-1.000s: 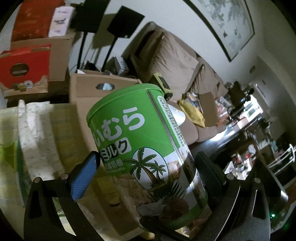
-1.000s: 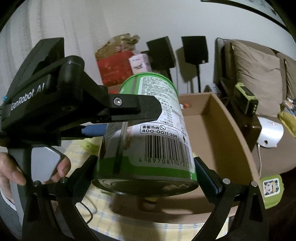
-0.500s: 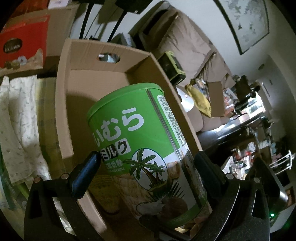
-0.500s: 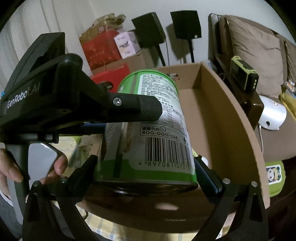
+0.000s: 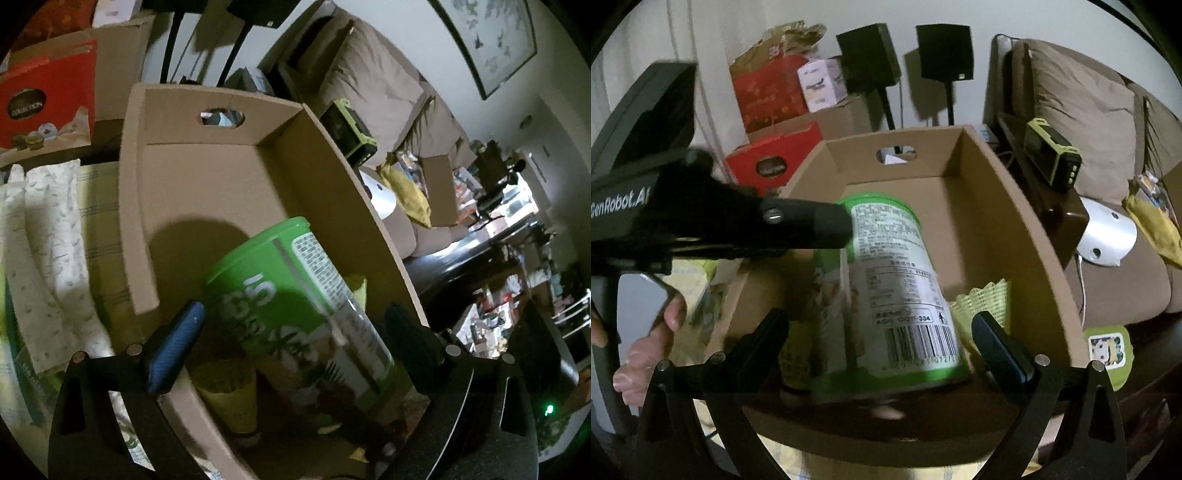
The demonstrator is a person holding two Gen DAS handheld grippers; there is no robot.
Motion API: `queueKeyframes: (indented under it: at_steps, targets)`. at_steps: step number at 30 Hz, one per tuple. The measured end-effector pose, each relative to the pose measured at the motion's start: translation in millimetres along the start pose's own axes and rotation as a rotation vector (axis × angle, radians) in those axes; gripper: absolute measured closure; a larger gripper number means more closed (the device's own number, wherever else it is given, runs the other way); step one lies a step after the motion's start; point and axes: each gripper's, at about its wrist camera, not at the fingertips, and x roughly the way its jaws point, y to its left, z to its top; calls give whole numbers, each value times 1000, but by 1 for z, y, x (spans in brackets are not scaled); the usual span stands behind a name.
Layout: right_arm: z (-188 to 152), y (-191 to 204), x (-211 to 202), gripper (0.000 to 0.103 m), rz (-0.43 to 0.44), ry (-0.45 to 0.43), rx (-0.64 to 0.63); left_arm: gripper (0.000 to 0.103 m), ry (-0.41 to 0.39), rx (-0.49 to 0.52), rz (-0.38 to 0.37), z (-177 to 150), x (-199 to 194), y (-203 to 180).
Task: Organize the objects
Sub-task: 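Lower the can into the box and open both grippers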
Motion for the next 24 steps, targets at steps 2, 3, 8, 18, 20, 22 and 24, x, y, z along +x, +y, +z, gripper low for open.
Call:
queueKeyframes:
  at_steps: [2, 3, 8, 18, 20, 22, 24]
  targets:
    - [-2, -1, -7, 3, -1, -14, 16, 6, -17, 8, 4, -2, -9, 0]
    - [0, -6, -8, 3, 0, -20, 24, 6, -25, 14, 8, -3, -14, -1]
    - [2, 0, -23, 3, -27, -58, 19, 5, -62, 37, 12, -11, -38, -3]
    - [9, 28, -41, 3, -41, -89, -23, 5, -119, 36, 62, -33, -83, 13]
    - [8, 36, -42, 3, -45, -89, -38, 5, -128, 26, 75, -38, -91, 21]
    - [7, 45, -42, 3, -34, -89, -49, 5, -135, 14, 85, -43, -97, 29]
    - [5, 55, -41, 3, -24, -87, -61, 5, -143, 0, 100, -49, -104, 40]
